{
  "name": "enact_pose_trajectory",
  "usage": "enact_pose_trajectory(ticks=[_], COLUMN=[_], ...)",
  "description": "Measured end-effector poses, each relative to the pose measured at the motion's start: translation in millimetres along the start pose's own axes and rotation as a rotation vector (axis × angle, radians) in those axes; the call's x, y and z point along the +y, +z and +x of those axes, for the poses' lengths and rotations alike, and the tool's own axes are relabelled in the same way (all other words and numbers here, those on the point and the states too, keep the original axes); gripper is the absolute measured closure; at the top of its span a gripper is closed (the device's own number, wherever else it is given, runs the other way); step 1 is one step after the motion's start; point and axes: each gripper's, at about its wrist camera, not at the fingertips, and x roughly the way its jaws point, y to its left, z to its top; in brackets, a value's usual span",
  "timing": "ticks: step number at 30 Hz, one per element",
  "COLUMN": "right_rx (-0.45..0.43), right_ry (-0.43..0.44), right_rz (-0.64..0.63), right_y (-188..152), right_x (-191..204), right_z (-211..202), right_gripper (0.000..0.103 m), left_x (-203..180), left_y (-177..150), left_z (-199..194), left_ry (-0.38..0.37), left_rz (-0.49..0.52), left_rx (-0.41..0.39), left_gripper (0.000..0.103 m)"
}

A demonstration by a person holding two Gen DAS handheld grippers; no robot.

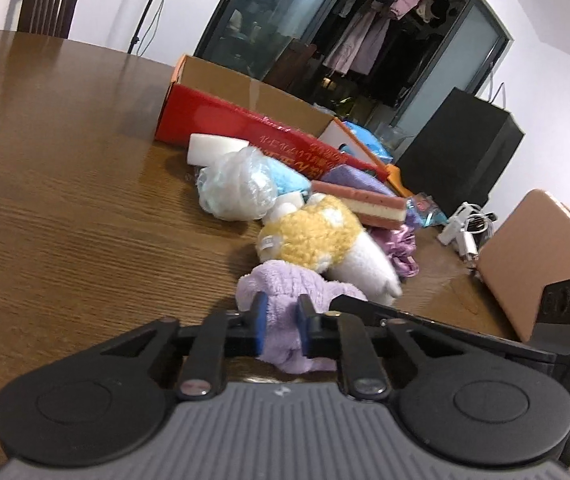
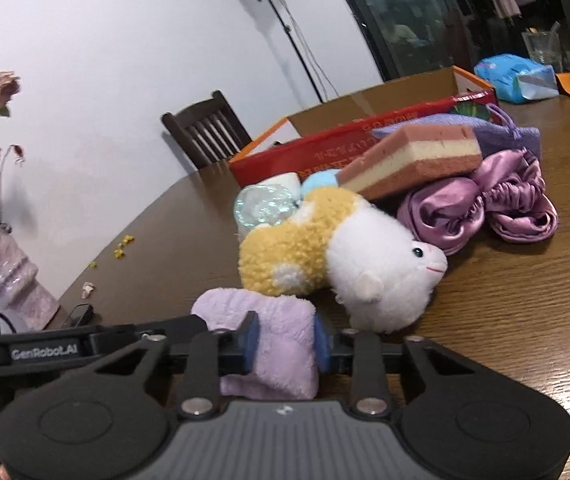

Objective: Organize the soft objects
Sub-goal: 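Grasp the lavender rolled towel with the left tool while the right tool grasps it too, then carry the towel into the cardboard box and open both tools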

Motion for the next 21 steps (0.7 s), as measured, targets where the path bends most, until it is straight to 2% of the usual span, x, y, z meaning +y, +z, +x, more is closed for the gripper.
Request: enact_pose_trajectory(ticks=[3, 6, 8, 11, 13, 15, 17, 18, 21], right_rx=[0.0, -0.06, -0.097, -0.129, -0.127, -0.089, -0.043, -0.017, 0.102], right_ry=[0.053, 0.084, 0.106, 0.111, 0.1, 0.091, 0.059, 0.046, 0.014], right_rz=[0.002, -0.051, -0.101, -0.157, -0.19, -0.197, -0.192, -0.196, -0.139], right_y=[8.6, 35.3, 68.5, 137.9, 186.8, 240.9, 281.8, 298.2, 330.6], right_x=[1.1, 11.1, 15.5, 14.3, 10.2, 0.7, -10.6, -17.3, -42.7], right_z=[-10.7, -24.8, -25.6, -5.8, 17.8, 55.3, 98.7, 121.9, 205.8], right_gripper=[0.085, 0.085, 0.085, 0.085, 0.085, 0.085, 0.085, 0.085, 0.085], left_x=[-11.1, -24.4, -28.3, -28.8, -21.0, -5.3, 14.5, 25.1, 48.1], left_y=[17.5, 56.9, 96.1, 166.6, 214.3, 256.9, 285.9, 297.4, 314.8], left_z=[-16.0, -21.1, -12.6, 17.7, 50.8, 94.9, 139.9, 164.1, 223.4], left_ry=[-0.024, -0.033, -0.045, -0.042, -0.008, 0.02, 0.092, 0.111, 0.228], left_rz=[0.019, 0.072, 0.086, 0.112, 0.117, 0.105, 0.067, 0.052, 0.069], left_rx=[-0.056, -0.127, -0.154, -0.178, -0.168, -0.118, -0.082, -0.039, 0.023], left_gripper=[0.091, 0.092, 0.092, 0.092, 0.092, 0.092, 0.092, 0.093, 0.093])
